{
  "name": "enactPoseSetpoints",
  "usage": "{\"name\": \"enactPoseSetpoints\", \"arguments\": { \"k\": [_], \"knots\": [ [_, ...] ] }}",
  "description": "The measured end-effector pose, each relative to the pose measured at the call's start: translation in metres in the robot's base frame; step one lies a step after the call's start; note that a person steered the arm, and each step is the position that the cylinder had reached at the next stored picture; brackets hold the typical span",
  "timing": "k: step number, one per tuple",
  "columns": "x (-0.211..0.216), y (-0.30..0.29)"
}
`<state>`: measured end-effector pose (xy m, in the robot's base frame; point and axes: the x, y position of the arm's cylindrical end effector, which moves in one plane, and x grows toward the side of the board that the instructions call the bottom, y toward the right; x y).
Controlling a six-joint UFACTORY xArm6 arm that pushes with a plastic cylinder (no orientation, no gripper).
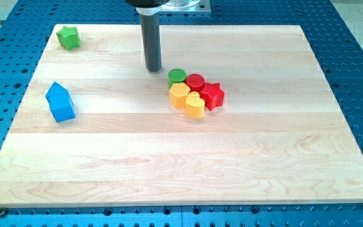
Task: Place the blue cube towards the right center of the board
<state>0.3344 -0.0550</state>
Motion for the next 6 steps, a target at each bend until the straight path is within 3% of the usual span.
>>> {"name": "enactPoseSetpoints", "arguments": {
  "k": [1,3,4,6],
  "knots": [
    [0.0,-0.004],
    [-0.006,-0.086],
    [0.011,-0.116],
    [0.024,-0.131]
  ]
}}
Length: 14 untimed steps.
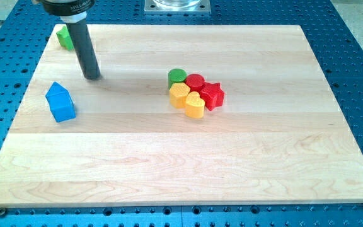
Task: Place the blue cube towards the right center of the board
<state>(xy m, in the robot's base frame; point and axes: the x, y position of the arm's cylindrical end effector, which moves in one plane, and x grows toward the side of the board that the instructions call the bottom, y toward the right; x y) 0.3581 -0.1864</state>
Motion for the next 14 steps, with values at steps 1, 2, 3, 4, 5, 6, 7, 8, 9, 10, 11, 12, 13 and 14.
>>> {"name": "enactPoseSetpoints", "arguments": {
  "k": [1,2,3,4,5,6,7,8,9,10,11,12,13,14],
  "knots": [
    [0.0,-0.03],
    [0.009,-0.063],
    [0.031,-0.105],
    [0.083,-0.116],
    [0.116,-0.075],
    [0.115,-0.026],
    [0.06,0.019],
    [0.0,0.061],
    [-0.026,0.108],
    [-0.026,0.201],
    [-0.029,0.244],
    [-0.06,0.205],
    [-0.077,0.292],
    [-0.024,0.366]
  ]
}}
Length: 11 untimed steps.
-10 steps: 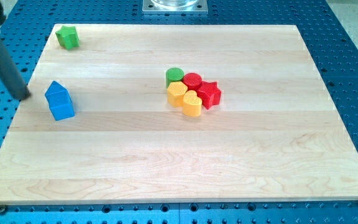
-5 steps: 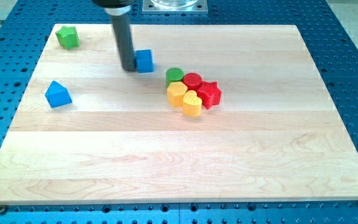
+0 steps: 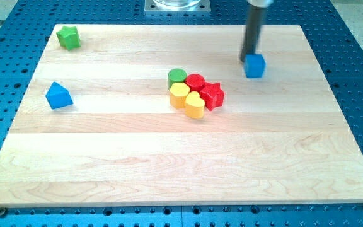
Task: Place the blue cube towards the right center of the board
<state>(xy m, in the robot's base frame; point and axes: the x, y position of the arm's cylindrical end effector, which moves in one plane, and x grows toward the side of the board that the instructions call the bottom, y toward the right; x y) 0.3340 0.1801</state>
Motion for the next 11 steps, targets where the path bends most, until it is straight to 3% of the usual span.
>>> {"name": "enactPoseSetpoints", "arguments": {
  "k": [1,3,5,7,9,10,11],
  "knots": [
    [0.041,0.044],
    [0.002,0.043],
    [0.032,0.015],
    [0.041,-0.05],
    [0.087,0.008],
    [0.127,-0.052],
    [0.188,-0.167]
  ]
}}
